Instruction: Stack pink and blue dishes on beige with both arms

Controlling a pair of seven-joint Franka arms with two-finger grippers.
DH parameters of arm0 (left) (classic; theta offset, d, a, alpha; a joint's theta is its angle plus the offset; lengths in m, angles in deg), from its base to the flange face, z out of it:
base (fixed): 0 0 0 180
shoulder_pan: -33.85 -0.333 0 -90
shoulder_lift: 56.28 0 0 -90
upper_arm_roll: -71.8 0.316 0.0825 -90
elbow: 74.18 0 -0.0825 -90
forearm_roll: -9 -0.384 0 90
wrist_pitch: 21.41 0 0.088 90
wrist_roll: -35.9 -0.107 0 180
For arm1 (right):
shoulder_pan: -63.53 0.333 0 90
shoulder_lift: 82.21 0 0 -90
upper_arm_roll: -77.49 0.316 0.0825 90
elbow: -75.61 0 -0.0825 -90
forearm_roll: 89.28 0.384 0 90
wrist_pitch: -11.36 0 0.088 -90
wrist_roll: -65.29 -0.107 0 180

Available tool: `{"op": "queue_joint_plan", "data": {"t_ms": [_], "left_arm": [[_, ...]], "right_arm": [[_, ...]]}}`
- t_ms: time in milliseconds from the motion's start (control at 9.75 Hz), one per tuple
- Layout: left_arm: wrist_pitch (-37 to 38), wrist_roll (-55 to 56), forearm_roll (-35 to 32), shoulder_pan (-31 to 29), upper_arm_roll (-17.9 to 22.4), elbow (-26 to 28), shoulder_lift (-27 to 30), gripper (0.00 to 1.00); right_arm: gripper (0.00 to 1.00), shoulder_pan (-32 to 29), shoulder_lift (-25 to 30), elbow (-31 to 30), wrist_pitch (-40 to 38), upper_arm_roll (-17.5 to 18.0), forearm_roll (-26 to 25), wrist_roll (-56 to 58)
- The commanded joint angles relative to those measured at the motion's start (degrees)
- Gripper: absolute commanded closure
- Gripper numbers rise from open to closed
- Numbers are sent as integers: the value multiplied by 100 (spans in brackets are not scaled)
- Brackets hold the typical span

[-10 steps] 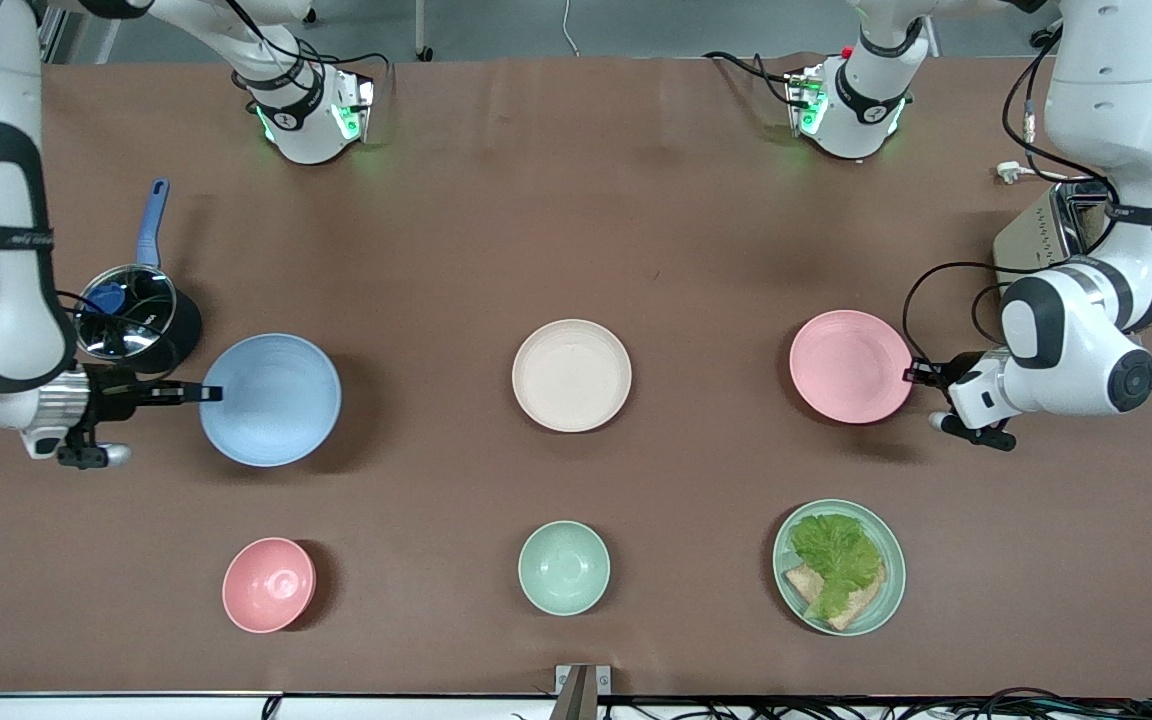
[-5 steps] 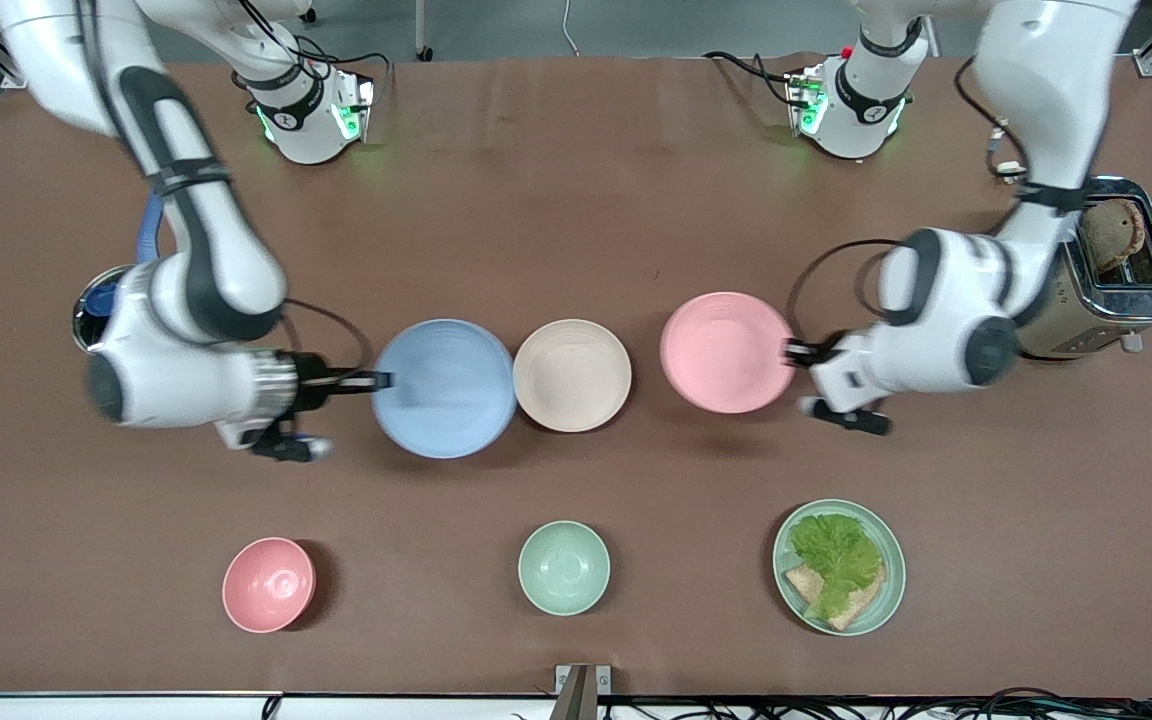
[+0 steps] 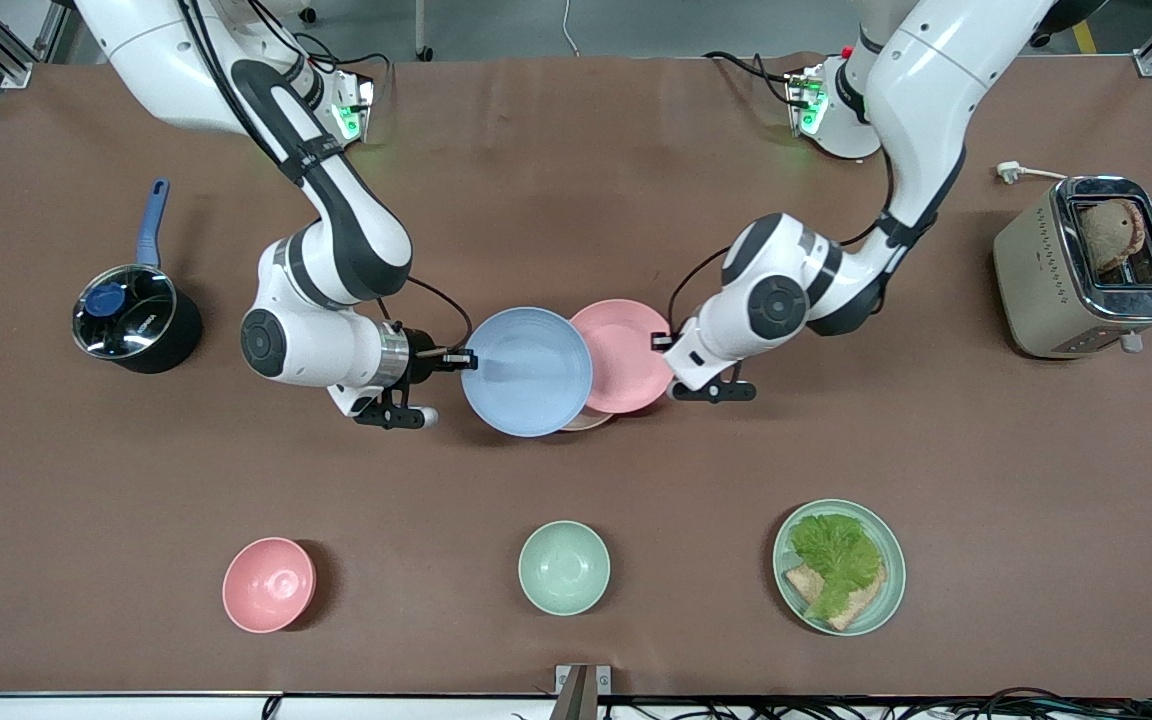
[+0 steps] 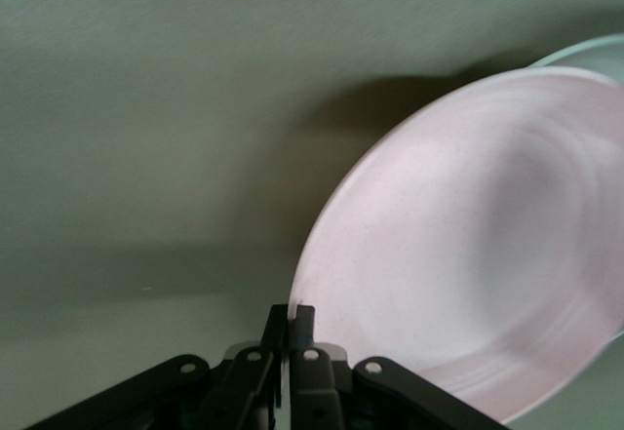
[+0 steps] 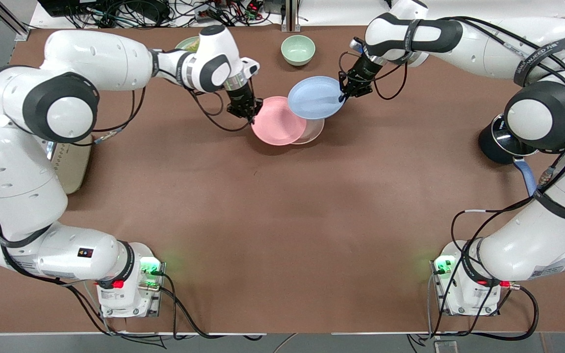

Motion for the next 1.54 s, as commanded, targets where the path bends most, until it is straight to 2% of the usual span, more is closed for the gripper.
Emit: {"op": "queue_joint_plan", "data": {"t_ms": [0, 205, 308, 410, 513, 615, 821, 1026, 1128, 1231, 1333, 1436], "left_arm": [[6, 844, -653, 151, -32, -470, -538, 99], [59, 988, -664, 405, -33, -699, -583, 99], [172, 1249, -716, 555, -15, -760, -583, 96], [234, 1487, -926, 660, -15, -787, -592, 90], [252, 1663, -1145, 679, -24, -787, -592, 38], [252, 1665, -1365, 670, -24, -779, -583, 0], [252, 1630, -1402, 583, 2, -735, -469, 0], [392, 1054, -1411, 547, 343, -603, 56, 0], [750, 580, -1402, 530, 502, -525, 346, 0], [980, 123, -1350, 495, 651, -489, 601, 0], [1095, -230, -1350, 477, 801, -463, 838, 0], [1114, -642, -1324, 477, 985, -462, 1119, 0]], "right_arm": [[98, -95, 71, -263, 311, 264, -29, -26], [97, -43, 71, -395, 531, 387, -20, -26], [97, -34, 71, -509, 697, 431, -20, -26], [97, -34, 71, -536, 734, 449, -20, -26], [97, -25, 62, -536, 760, 458, -20, -26], [96, 36, 44, -554, 804, 458, -20, -26], [96, 63, 35, -642, 874, 467, -20, -26], [96, 212, 9, -773, 1155, 475, -20, -26], [95, 273, -8, -782, 1191, 484, -12, -26], [90, 344, -87, -774, 1287, 502, -12, -26], [77, 362, -140, -765, 1305, 502, -12, -26], [56, 362, -140, -748, 1288, 502, -12, -26]]}}
